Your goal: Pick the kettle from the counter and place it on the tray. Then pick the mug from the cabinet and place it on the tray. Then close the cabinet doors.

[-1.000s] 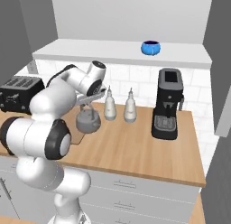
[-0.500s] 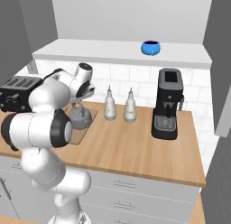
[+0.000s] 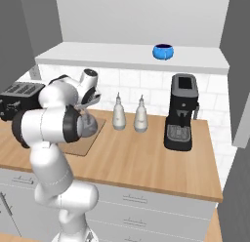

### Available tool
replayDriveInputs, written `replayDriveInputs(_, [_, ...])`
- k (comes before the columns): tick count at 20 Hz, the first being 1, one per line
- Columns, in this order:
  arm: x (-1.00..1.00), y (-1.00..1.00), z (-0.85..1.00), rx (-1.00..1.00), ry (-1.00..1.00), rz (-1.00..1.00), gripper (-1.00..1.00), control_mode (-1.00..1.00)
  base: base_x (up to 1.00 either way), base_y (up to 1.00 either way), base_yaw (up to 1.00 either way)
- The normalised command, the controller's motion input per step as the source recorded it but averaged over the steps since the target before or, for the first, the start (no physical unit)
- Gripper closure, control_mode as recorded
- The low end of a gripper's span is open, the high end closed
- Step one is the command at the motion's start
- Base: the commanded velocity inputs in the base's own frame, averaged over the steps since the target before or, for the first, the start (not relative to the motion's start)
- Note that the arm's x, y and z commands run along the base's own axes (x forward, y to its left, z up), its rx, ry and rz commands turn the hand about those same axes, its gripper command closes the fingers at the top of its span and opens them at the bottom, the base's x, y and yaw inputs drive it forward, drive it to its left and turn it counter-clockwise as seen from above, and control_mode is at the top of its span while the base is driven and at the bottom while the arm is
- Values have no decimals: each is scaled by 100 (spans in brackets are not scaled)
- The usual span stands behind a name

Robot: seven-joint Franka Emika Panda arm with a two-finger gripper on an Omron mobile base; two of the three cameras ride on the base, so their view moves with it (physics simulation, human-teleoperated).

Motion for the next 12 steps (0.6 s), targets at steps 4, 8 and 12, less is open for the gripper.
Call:
replayDriveInputs(4, [19,23,-24,0,0,1,100,-100,0,0,0])
replayDriveInputs(8, [17,14,-23,0,0,0,100,-100,0,0,0])
replayDriveInputs(12, [7,0,-21,0,-5,0,100,-100,0,0,0])
